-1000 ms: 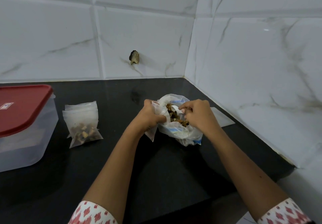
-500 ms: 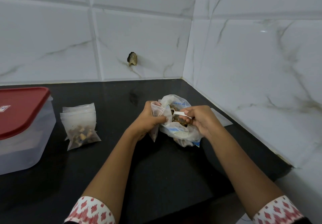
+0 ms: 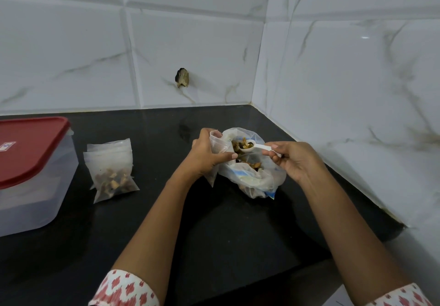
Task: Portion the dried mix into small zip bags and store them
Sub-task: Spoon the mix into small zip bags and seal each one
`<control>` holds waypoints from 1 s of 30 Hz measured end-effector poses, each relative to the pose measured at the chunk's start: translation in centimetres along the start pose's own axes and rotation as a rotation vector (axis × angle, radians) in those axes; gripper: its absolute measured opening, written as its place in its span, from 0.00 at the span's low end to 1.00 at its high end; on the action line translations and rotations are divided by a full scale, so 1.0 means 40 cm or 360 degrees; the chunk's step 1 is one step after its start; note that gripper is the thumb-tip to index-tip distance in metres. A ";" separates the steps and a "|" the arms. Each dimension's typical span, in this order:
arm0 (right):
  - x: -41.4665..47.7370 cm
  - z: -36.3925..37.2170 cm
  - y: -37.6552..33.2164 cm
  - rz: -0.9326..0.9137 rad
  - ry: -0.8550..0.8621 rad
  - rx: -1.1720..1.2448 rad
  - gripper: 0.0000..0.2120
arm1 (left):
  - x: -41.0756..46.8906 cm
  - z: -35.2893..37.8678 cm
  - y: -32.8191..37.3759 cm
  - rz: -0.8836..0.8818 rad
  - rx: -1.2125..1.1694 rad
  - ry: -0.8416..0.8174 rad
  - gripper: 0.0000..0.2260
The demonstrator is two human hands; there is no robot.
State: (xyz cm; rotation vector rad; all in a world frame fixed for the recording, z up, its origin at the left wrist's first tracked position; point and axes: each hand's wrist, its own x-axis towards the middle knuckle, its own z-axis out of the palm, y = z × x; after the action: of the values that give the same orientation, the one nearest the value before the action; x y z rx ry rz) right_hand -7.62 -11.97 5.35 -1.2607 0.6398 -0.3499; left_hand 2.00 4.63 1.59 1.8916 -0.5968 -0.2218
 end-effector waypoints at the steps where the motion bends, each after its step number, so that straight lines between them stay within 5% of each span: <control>1: -0.004 -0.007 -0.004 -0.0018 -0.0025 0.0024 0.11 | -0.001 0.001 0.001 0.0033 0.0015 -0.0005 0.24; 20: -0.078 0.039 -0.061 -0.0172 -0.0385 -0.0278 0.11 | 0.007 0.002 -0.001 0.0213 0.0101 -0.0056 0.29; 30: -0.086 0.077 -0.012 -0.0953 -0.0198 -0.1201 0.10 | -0.007 0.004 -0.004 0.0257 -0.0088 0.0004 0.26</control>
State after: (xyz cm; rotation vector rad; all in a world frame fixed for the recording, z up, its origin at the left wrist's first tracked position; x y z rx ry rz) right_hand -8.35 -7.77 7.17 -2.1879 0.2657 -0.5403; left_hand 1.74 4.67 1.34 1.7803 -0.7306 -0.1295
